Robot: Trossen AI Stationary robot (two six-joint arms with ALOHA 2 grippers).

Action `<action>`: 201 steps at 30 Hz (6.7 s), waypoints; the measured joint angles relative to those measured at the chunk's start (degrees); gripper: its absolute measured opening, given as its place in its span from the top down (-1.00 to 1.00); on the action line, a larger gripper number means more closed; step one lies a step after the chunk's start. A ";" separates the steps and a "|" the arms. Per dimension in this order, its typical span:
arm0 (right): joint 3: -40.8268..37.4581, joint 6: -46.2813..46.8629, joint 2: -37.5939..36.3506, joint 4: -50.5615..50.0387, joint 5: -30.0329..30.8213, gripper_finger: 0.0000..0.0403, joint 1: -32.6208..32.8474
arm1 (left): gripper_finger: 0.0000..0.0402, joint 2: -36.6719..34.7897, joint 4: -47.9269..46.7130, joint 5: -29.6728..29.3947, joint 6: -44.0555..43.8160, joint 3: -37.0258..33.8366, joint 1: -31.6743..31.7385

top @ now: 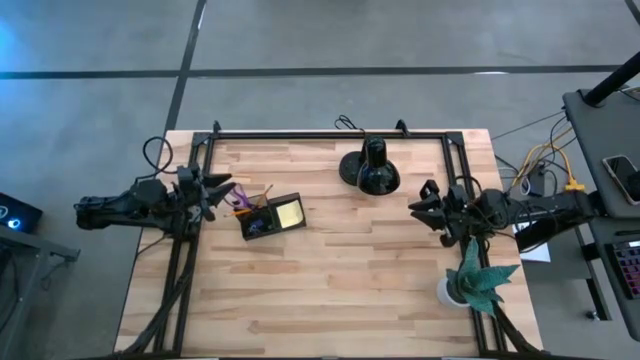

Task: Pick and place office supplies into organizer
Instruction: Return to Home Position

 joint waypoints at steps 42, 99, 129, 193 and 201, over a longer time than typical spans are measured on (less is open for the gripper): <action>0.04 -6.84 -2.69 -10.57 1.81 0.55 0.03 | 0.26 -2.19 -5.09 23.37 19.92 0.09 -0.02; 0.07 2.10 -2.45 -7.66 -8.22 0.55 0.01 | 0.26 -2.12 31.95 66.67 -1.86 -15.45 -0.02; 0.07 4.10 -2.28 -7.92 -8.15 0.55 0.06 | 0.26 33.89 28.38 42.27 -13.18 -18.38 0.00; 0.07 -13.34 -12.96 -10.54 -16.22 0.55 0.14 | 0.26 21.85 50.09 37.35 7.58 -18.53 -4.05; 0.02 -13.36 -14.43 -9.90 -16.12 0.55 0.14 | 0.26 13.69 49.18 37.22 7.56 -18.55 -1.78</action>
